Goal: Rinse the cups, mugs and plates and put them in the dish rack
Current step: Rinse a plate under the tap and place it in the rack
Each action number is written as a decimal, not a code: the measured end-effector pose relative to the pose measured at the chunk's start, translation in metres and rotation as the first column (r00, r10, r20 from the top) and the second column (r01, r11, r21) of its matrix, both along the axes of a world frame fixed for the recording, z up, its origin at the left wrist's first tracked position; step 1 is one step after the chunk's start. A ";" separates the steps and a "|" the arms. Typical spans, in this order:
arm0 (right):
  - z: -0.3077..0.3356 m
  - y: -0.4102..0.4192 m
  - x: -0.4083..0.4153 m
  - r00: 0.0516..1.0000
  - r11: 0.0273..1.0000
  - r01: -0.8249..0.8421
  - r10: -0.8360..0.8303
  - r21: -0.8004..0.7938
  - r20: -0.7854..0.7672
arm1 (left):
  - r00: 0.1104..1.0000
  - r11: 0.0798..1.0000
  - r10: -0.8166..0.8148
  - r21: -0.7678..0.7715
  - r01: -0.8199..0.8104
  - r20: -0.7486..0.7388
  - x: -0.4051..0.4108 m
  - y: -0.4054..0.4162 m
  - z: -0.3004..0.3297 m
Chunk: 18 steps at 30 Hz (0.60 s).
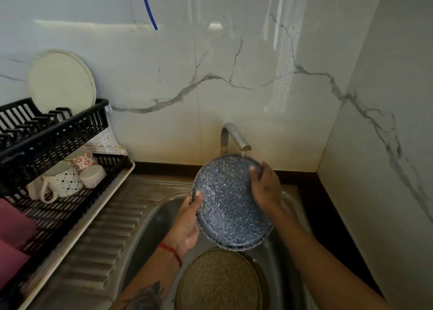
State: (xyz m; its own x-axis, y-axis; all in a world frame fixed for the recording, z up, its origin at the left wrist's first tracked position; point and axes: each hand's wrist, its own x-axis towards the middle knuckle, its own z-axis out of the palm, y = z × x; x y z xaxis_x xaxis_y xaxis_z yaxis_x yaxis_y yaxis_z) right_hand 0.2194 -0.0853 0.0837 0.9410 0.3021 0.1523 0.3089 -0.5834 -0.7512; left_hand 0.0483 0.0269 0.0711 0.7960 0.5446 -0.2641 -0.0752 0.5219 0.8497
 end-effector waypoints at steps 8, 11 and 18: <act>-0.033 0.031 -0.067 0.542 0.704 -0.401 0.698 -0.587 0.467 | 0.999 0.980 0.017 -0.199 -0.006 0.052 0.007 -0.014 -0.007; -0.026 0.028 -0.048 0.499 0.694 -0.335 0.704 -0.637 0.505 | 0.999 0.968 0.001 -0.250 0.011 0.049 0.001 -0.011 -0.009; -0.014 -0.005 -0.007 0.877 0.890 -0.150 0.321 -0.430 0.357 | 1.000 0.952 -0.009 -0.306 0.016 0.024 -0.007 -0.002 -0.014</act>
State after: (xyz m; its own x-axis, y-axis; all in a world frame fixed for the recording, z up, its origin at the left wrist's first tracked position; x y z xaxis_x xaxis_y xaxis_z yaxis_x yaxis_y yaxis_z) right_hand 0.2122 -0.0901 0.0699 0.7109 0.6200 0.3321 0.7009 -0.6635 -0.2617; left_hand 0.0414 0.0250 0.0568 0.8095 0.4307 -0.3990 -0.0839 0.7575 0.6474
